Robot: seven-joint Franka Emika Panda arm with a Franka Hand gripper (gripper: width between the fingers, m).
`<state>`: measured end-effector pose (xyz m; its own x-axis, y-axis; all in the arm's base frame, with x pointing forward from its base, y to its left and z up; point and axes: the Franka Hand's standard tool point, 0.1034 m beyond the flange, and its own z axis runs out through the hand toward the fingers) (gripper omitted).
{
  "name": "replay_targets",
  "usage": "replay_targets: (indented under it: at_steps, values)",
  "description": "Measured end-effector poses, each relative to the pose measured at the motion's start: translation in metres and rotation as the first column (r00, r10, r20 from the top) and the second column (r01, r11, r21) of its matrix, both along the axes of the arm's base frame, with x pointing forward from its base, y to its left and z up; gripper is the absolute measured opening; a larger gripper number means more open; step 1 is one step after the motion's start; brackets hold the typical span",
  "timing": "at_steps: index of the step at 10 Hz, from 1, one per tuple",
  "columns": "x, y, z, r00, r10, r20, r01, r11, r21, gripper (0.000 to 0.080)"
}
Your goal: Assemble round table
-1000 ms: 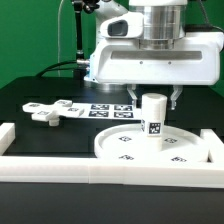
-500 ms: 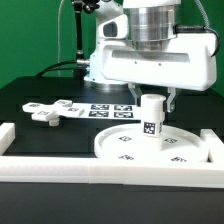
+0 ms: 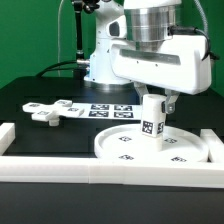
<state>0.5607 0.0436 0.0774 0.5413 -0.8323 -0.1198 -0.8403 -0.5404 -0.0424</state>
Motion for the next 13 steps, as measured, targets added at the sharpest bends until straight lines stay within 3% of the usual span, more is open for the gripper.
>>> replay_targets:
  at_steps: [2, 7, 9, 10, 11, 13]
  values:
    - [0.002, -0.007, 0.000, 0.962, -0.271, -0.034, 0.272, 0.961, 0.044, 0.0409]
    - [0.003, -0.003, 0.000, 0.795, -0.597, -0.106, 0.605, 0.794, 0.062, 0.0409]
    - [0.003, -0.002, 0.000, 0.810, -0.577, -0.102, 0.585, 0.809, 0.065, 0.0409]
    - [0.003, -0.001, 0.000, 0.836, -0.540, -0.092, 0.547, 0.835, 0.064, 0.0566]
    - [0.003, 0.004, 0.000, 0.872, -0.484, -0.077, 0.488, 0.871, 0.056, 0.0623]
    - [0.003, 0.005, 0.000, 0.942, -0.333, -0.046, 0.335, 0.939, 0.073, 0.0644]
